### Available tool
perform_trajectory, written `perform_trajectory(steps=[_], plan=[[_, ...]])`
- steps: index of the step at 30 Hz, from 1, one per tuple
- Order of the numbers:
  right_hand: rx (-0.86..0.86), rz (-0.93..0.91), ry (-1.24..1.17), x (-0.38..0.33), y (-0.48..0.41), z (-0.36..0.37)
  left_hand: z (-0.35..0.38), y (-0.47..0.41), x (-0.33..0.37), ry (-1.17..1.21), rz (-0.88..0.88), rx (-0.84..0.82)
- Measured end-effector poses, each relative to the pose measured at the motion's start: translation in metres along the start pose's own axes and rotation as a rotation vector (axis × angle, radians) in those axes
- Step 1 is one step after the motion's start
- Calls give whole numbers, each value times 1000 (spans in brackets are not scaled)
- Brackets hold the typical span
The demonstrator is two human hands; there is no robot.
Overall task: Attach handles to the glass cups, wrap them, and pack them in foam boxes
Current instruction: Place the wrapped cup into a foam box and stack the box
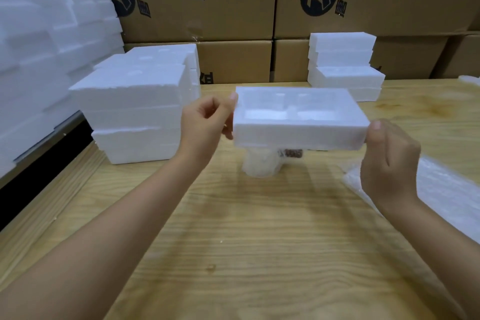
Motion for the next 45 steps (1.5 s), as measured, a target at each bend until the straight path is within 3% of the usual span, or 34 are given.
perform_trajectory(steps=[4, 8, 13, 20, 22, 26, 28, 30, 32, 34, 38, 45], plan=[[-2, -224, 41, -1, 26, -10, -13, 29, 0, 58, -6, -160], [-157, -384, -19, 7, 46, -8, -25, 54, -12, 57, -86, -227], [-340, -422, -49, 16, 48, -1, -34, 73, -31, -79, -171, -295], [-343, -494, 111, 15, 48, 1, -35, 69, -34, -244, -123, -321], [-343, -376, 79, 16, 42, -1, -36, 67, -34, -244, -94, -303], [-345, 59, -29, 16, 6, 7, -39, 41, -31, -207, -99, -64], [-579, 183, 29, 13, -16, 25, -29, 23, -29, -205, -181, -72], [-919, 232, 97, 3, -25, 42, -15, 11, -32, -199, -334, -159], [-1124, 266, 97, -2, -20, 59, -2, 10, -39, -189, -470, -258], [-1120, 278, 76, -4, -12, 72, 6, 14, -47, -206, -510, -324], [-971, 367, -80, 0, -6, 81, 4, 15, -54, -287, -439, -274], [-785, 325, -358, -2, -16, 78, 4, 17, -49, -68, -294, -244]])
Point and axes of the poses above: each hand's wrist, its own y-axis away from the middle knuckle, its own z-axis out of the palm, x = y × z, the point moved 3 cm from there along -y, towards the middle knuckle, and after that the axes turned 12 degrees about y, right-handed, at the moved point
